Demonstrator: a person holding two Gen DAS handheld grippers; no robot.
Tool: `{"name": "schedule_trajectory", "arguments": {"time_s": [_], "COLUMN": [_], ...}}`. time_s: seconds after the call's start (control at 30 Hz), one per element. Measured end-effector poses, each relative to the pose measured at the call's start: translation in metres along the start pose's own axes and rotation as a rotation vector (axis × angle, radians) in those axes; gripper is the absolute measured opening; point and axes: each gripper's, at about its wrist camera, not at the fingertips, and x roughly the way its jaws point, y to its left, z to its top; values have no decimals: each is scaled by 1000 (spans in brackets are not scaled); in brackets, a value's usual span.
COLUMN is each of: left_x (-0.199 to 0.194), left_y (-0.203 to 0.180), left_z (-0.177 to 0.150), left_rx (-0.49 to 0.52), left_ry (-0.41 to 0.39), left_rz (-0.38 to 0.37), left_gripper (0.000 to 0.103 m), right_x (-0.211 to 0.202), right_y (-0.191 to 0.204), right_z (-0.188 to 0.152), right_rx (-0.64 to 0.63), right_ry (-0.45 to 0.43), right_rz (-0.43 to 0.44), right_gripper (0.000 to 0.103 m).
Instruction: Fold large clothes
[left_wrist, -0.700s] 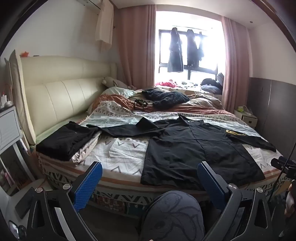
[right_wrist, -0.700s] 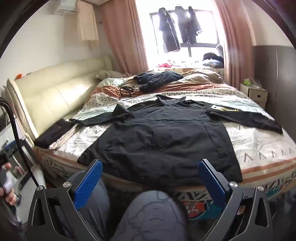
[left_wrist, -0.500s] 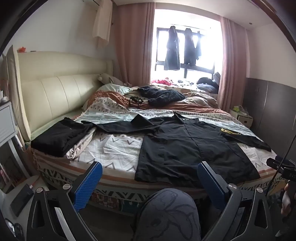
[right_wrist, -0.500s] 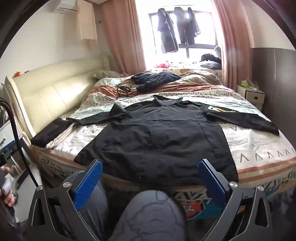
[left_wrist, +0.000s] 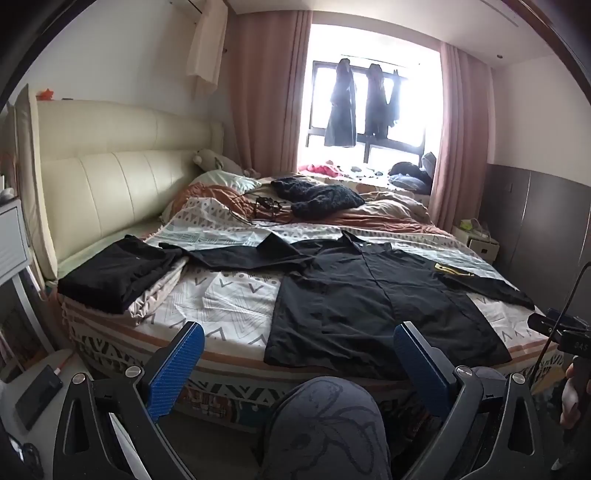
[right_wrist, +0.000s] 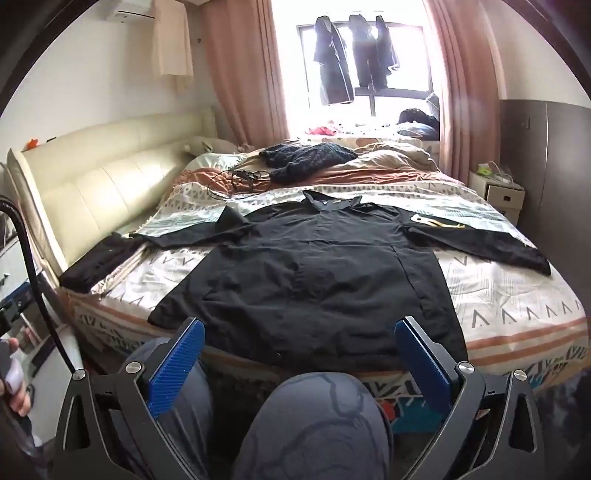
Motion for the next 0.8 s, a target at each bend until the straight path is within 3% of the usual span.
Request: {"name": "schedule_trajectory", "arguments": {"time_s": [0.8], "left_x": [-4], "left_y": [-2], "left_z": [3], "left_rx": [0], "left_ry": [1], "left_rz": [-30], "left_gripper": [103], "right_x": [5], "right_y": [1], "right_z": [10], "right_rx": [21], "right_ry": [7], "right_rz": [16], "right_gripper": [103]}}
